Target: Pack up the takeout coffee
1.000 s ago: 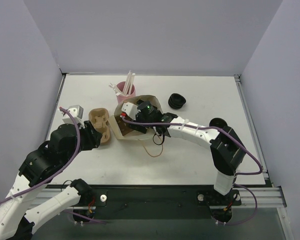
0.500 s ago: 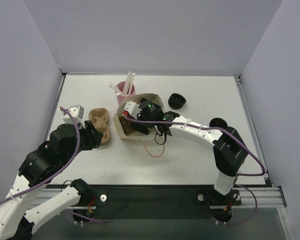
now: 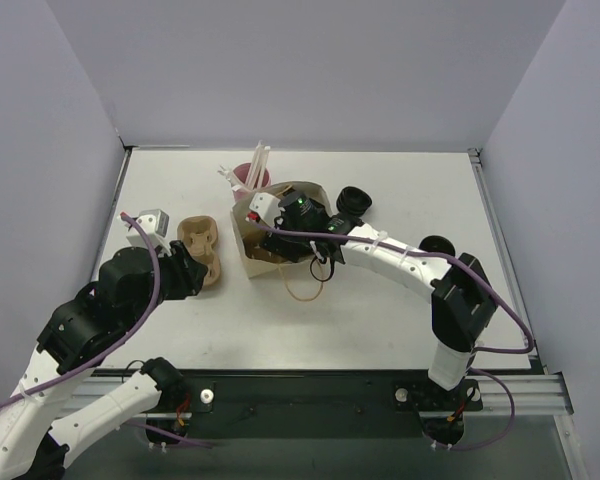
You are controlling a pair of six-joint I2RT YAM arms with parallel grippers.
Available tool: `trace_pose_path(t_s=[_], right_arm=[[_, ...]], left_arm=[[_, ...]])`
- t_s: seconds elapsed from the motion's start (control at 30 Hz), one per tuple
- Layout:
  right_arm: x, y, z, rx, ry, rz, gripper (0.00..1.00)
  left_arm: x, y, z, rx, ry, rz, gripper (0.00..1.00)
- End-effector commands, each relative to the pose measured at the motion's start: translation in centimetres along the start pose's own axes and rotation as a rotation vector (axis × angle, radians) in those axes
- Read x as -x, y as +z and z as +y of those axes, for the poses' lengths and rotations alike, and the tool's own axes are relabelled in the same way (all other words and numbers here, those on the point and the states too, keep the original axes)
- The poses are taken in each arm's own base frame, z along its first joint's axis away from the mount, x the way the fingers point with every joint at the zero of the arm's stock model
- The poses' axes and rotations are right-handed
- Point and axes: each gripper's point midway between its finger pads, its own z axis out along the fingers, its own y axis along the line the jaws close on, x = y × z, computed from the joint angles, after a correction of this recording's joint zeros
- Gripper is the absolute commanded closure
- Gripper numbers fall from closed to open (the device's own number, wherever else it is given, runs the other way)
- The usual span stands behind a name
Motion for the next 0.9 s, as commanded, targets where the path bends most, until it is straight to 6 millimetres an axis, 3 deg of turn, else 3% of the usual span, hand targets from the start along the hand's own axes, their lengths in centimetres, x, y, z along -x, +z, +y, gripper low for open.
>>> trace_pose_path(t_s=[0.0,0.23,0.4,0.57,0.7,0.87], right_arm=[[2.3,-3.0,-3.8,-0.089,0.051,-0.051,0.00],[4.0,-4.7,-5.6,-0.107,0.087,-0.081,0.02],[5.2,-6.5,-6.6,-0.115,0.155,-0.099,0.03],[4.3,-7.2,-5.5,-0.067,0.202,-0.065,0.05],[3.8,-8.4,-4.0,-0.015,0.298,-0.068,0.06],[1.4,-9.0,-2.3,0.006,0.349,-0.019,0.06]], left_arm=[[1.7,-0.2,-1.3,-0.052,-0.002,-0.057,0.50],[2.1,0.0,-1.6,-0.057,0.008,-0.062,0.50],[3.8,0.3,-2.1,-0.037,0.029,-0.090,0.50],[5.6,0.3,-2.7,-0.048,0.031,-0.149,0.50],[5.5,0.2,-2.9,-0.058,0.023,-0.147,0.49],[5.4,-0.2,-2.7,-0.057,0.016,-0.144,0.50]])
